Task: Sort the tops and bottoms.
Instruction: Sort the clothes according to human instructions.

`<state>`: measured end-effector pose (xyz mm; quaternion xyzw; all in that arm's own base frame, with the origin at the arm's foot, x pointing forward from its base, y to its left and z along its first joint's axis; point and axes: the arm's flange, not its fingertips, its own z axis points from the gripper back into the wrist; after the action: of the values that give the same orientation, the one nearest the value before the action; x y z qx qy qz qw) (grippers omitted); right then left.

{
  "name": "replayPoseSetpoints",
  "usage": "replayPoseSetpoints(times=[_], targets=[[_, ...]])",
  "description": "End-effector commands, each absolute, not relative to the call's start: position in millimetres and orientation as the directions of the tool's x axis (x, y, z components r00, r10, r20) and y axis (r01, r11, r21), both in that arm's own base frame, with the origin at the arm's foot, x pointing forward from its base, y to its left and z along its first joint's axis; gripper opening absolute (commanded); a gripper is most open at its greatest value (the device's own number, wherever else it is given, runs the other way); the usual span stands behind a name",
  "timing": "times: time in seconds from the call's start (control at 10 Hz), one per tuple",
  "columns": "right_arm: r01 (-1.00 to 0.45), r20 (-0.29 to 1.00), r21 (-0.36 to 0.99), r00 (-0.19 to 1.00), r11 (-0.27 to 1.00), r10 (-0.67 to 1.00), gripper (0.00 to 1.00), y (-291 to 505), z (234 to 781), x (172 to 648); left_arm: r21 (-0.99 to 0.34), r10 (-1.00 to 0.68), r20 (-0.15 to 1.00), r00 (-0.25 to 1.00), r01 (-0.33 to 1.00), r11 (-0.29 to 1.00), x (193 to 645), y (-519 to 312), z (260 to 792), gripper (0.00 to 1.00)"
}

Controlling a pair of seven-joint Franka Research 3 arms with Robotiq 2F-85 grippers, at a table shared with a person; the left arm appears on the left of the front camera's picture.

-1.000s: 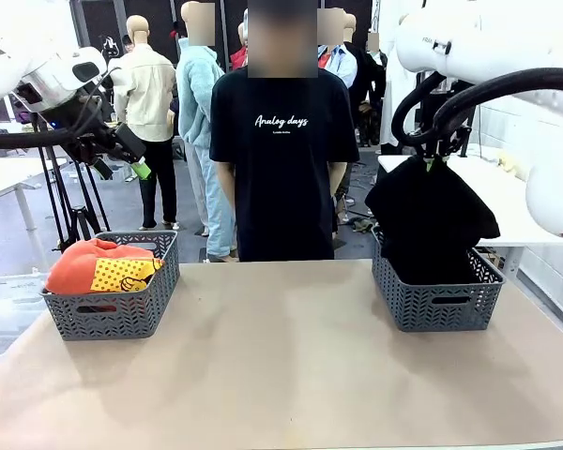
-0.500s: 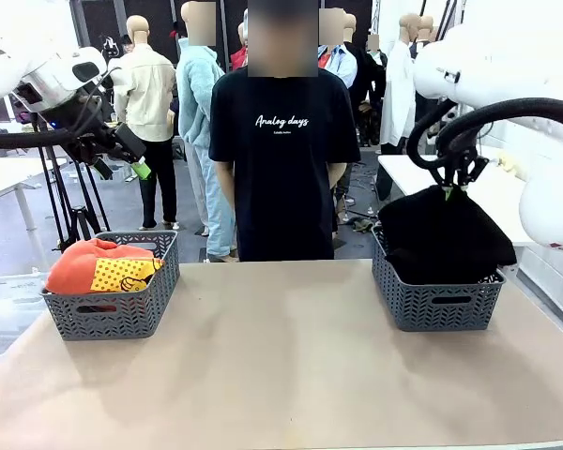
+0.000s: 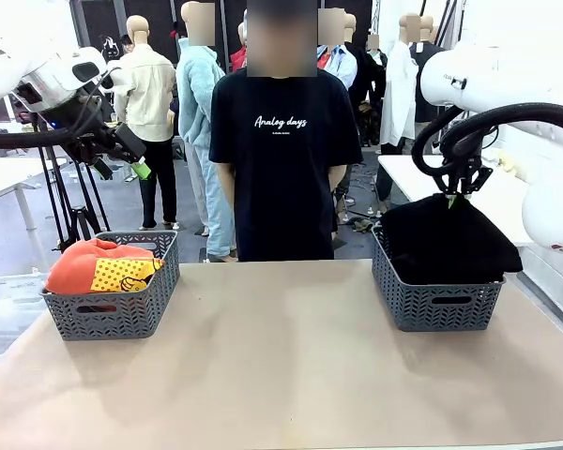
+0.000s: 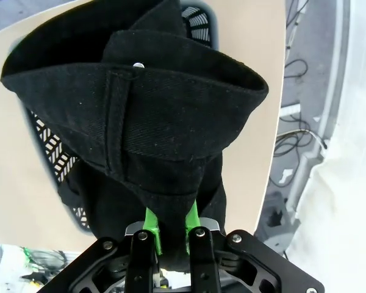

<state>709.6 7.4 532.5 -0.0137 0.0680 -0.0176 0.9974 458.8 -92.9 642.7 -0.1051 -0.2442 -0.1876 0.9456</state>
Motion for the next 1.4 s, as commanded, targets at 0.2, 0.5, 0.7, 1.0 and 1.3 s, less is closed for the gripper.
replayPoseSetpoints(times=[0.2,0.5,0.7,1.0,1.3], targets=[[-0.098,-0.164,-0.008,0.982,0.995,0.095,0.0,16.0,509.4,722.1,-0.107,-0.301,0.504,0.809,0.405,0.908,457.7,-92.5,643.4,1.0],[-0.161,-0.274,0.055,0.946,0.985,0.17,0.0,22.8,473.6,734.8,-0.107,-0.301,0.504,0.809,0.405,0.908,457.7,-92.5,643.4,1.0],[-0.156,-0.286,0.055,0.944,0.986,0.165,0.0,28.1,452.2,735.4,-0.107,-0.301,0.504,0.809,0.405,0.908,457.7,-92.5,643.4,1.0],[-0.15,-0.198,0.085,0.966,0.985,0.164,0.0,33.6,453.8,727.9,-0.107,-0.301,0.504,0.809,0.405,0.908,457.7,-92.5,643.4,1.0],[-0.149,-0.203,0.093,0.965,0.984,0.166,0.0,37.2,455.3,725.6,-0.107,-0.301,0.504,0.809,0.405,0.908,457.7,-92.5,643.4,1.0]])
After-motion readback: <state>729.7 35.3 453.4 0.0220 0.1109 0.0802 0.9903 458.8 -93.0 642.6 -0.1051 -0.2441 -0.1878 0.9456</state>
